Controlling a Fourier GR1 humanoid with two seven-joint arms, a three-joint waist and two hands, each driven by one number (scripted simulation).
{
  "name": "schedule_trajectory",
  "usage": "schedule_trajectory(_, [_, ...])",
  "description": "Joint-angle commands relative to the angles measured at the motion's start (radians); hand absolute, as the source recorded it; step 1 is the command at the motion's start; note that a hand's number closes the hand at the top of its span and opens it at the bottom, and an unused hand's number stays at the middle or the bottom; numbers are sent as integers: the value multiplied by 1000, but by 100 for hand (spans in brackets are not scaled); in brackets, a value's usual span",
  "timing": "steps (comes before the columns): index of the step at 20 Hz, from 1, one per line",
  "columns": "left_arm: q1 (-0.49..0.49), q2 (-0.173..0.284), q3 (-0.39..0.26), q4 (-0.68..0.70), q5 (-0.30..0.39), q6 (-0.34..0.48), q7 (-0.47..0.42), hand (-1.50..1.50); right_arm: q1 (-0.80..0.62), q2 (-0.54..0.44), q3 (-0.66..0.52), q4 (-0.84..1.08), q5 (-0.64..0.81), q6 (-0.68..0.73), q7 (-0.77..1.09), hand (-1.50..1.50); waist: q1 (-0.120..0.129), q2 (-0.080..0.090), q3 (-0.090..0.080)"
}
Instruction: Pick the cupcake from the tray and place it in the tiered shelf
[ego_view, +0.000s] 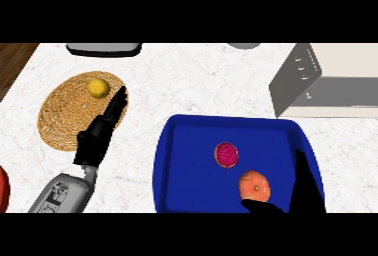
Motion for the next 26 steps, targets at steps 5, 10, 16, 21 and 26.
schedule_trajectory(5, [39,-7,21,5,-5,5,-36,0,-281,236,46,-52,270,357,414,-150,-14,-7,7])
schedule_trajectory(10, [-21,10,64,24,24,-29,3,0,-361,240,57,26,288,370,448,-150,-20,-5,8])
schedule_trajectory(16, [5,2,63,30,15,-31,-5,0,-372,241,27,42,263,355,449,-150,-24,-6,9])
schedule_trajectory(21, [33,-40,26,34,-17,-17,-48,0,-416,242,31,131,235,327,449,-150,-19,-5,9])
schedule_trajectory(26, [20,-31,41,46,-28,-20,-49,0,-417,242,8,167,237,297,449,-150,-23,-5,9])
